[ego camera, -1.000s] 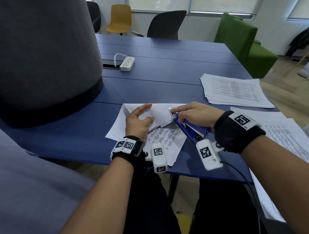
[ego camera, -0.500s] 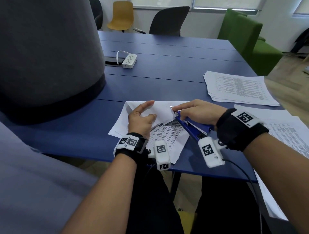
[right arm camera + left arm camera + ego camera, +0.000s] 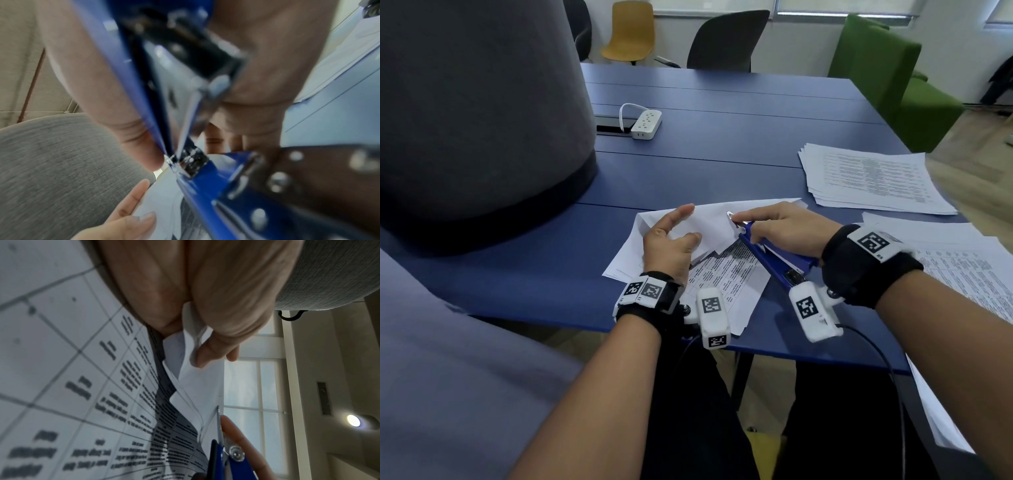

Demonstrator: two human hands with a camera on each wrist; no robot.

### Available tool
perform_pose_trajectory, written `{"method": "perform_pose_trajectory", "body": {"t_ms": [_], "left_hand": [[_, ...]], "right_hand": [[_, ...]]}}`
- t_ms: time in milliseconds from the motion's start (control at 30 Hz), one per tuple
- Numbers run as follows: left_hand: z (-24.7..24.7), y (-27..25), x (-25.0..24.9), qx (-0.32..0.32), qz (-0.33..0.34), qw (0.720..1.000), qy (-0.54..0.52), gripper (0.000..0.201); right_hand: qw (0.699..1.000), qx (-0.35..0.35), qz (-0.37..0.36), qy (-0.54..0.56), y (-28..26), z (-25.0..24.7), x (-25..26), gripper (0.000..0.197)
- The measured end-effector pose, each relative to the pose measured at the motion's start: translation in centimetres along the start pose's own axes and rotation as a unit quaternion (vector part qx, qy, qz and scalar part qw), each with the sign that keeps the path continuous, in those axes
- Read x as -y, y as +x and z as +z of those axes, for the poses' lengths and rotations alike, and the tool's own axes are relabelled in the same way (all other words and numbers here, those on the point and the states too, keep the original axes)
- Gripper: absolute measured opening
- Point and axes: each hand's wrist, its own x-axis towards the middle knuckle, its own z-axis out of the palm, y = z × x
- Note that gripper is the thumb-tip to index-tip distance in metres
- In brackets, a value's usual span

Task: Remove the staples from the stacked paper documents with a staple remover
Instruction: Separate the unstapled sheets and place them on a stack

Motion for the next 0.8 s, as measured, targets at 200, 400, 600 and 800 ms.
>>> {"method": "perform_pose_trajectory", "body": {"t_ms": [200, 400, 600, 800], "left_hand": [[-0.1, 0.0, -0.3, 0.015, -0.02, 1.0, -0.017, 0.052], [0.0, -0.1, -0.3, 0.011, -0.019, 1.0, 0.005, 0.052], [0.0, -0.2, -0.2, 0.014, -0.009, 0.999, 0.032, 0.053], [-0.1, -0.2, -0.3, 0.024, -0.027, 0.998, 0.042, 0.054]], "right_hand": [[1.0, -0.02, -0.022, 0.009, 0.3, 0.3, -0.4, 0.042], [0.999, -0.023, -0.012, -0.026, 0.0, 0.3, -0.1, 0.038], [0.974, -0.089, 0.003, -0.206, -0.5, 1.4, 1.1, 0.032], [0.941, -0.131, -0.04, -0.308, -0.3, 2.6, 1.6, 0.015]]}}
